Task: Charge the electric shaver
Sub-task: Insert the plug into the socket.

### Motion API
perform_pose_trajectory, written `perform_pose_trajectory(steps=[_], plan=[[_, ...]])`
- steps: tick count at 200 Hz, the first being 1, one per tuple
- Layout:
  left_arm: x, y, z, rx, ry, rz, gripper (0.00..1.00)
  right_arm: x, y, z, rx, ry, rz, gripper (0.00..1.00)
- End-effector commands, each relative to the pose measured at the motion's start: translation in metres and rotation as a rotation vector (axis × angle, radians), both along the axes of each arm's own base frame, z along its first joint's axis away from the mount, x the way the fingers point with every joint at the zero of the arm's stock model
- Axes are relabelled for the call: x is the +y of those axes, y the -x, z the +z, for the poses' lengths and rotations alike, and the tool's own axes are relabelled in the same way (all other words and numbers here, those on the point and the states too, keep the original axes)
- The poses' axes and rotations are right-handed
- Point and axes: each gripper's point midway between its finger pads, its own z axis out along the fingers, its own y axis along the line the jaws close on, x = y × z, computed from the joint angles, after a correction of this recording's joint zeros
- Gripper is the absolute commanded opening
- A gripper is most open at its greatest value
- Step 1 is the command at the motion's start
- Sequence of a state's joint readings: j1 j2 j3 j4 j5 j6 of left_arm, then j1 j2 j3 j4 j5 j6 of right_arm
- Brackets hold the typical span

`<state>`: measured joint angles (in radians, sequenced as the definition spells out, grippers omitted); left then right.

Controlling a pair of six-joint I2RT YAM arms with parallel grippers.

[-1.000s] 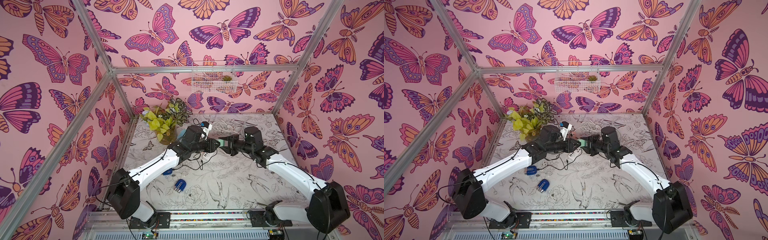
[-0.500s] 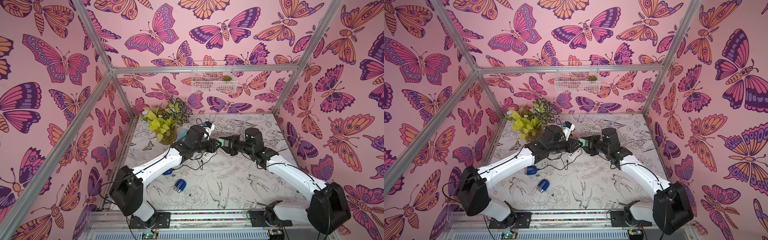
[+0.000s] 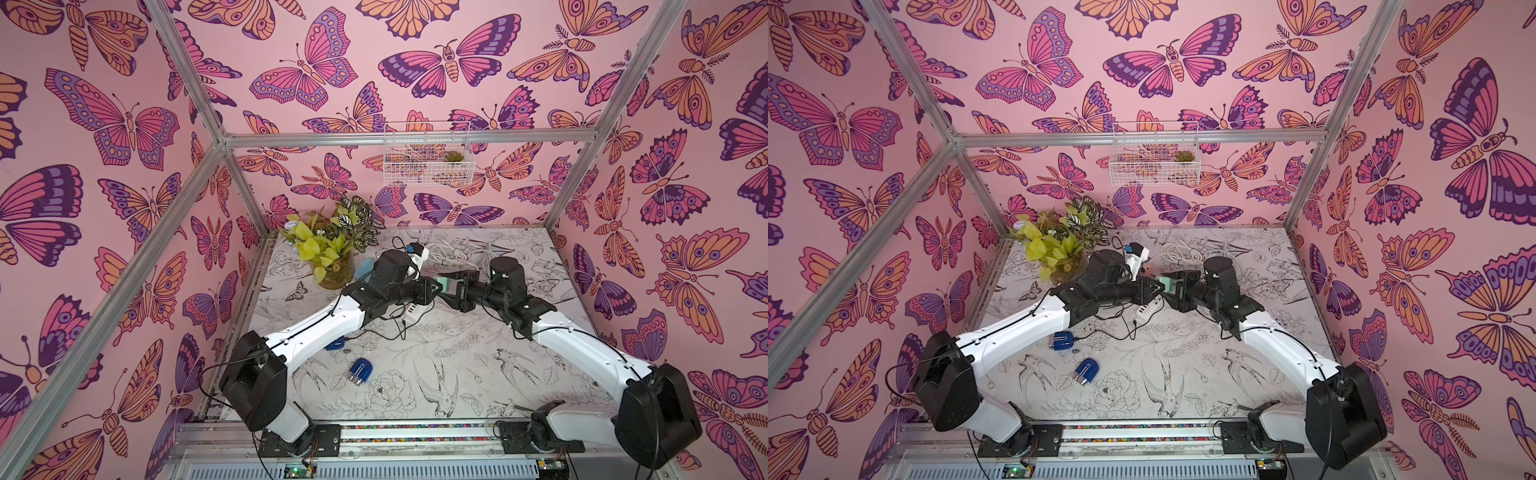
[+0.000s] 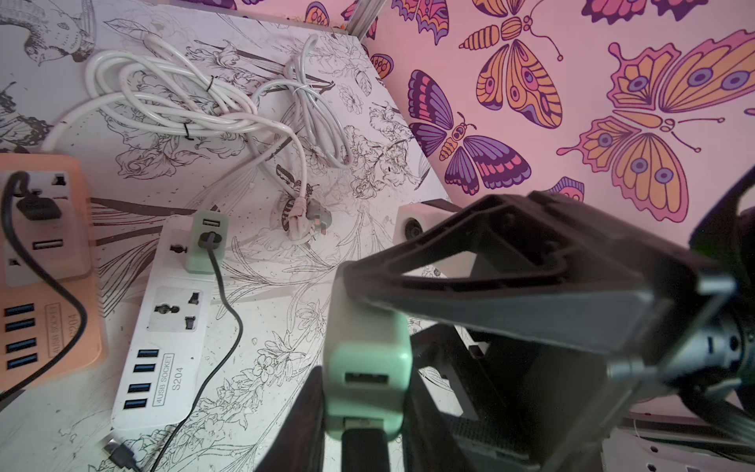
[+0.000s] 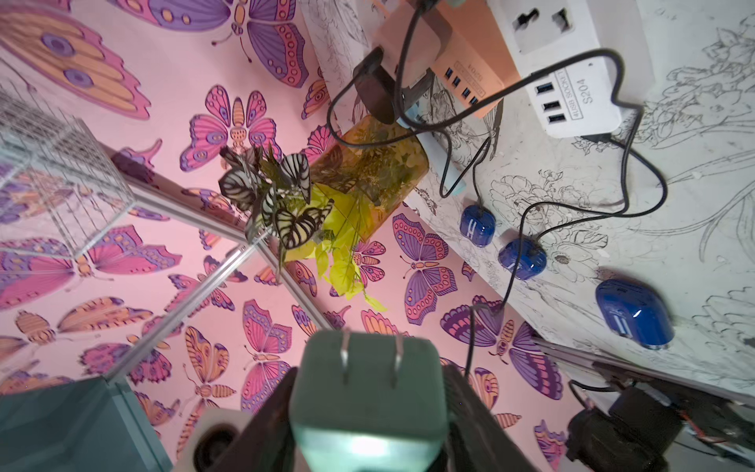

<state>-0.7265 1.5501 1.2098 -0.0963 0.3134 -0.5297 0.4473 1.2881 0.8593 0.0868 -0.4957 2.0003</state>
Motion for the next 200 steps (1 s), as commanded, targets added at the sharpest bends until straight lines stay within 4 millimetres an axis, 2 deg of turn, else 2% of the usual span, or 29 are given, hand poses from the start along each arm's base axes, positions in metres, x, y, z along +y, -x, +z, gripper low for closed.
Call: perform_pose_trajectory(steps=[1, 12, 25, 44, 60, 96, 143, 165, 200], plan=[[0.017, -0.006, 0.015, -0.007, -0.012, 0.046, 0.00, -0.008, 0.002, 0.007, -0.068, 0.077, 0.051, 0.66], [0.025, -0.006, 0.011, 0.009, -0.045, 0.052, 0.00, -0.018, 0.001, 0.011, -0.112, 0.150, 0.065, 0.77], [0.035, -0.004, 0.006, 0.030, -0.087, 0.051, 0.00, -0.030, 0.000, 0.012, -0.156, 0.247, 0.102, 0.81], [0.051, -0.002, -0.004, 0.081, -0.174, 0.043, 0.00, -0.036, -0.002, 0.021, -0.260, 0.350, 0.181, 0.80], [0.063, 0.001, -0.019, 0.141, -0.288, 0.018, 0.00, -0.041, 0.005, 0.024, -0.353, 0.520, 0.308, 0.79], [0.079, -0.002, -0.048, 0.242, -0.512, -0.032, 0.00, -0.045, 0.027, 0.008, -0.442, 0.740, 0.562, 0.75], [0.059, -0.027, -0.071, 0.305, -0.586, -0.101, 0.00, -0.056, 0.047, -0.016, -0.438, 0.820, 0.697, 0.72], [0.047, -0.035, -0.074, 0.308, -0.592, -0.131, 0.00, -0.059, 0.053, -0.021, -0.483, 0.843, 0.744, 0.67], [0.039, -0.041, -0.094, 0.300, -0.679, -0.170, 0.00, -0.074, 0.060, -0.025, -0.489, 0.886, 0.750, 0.66]])
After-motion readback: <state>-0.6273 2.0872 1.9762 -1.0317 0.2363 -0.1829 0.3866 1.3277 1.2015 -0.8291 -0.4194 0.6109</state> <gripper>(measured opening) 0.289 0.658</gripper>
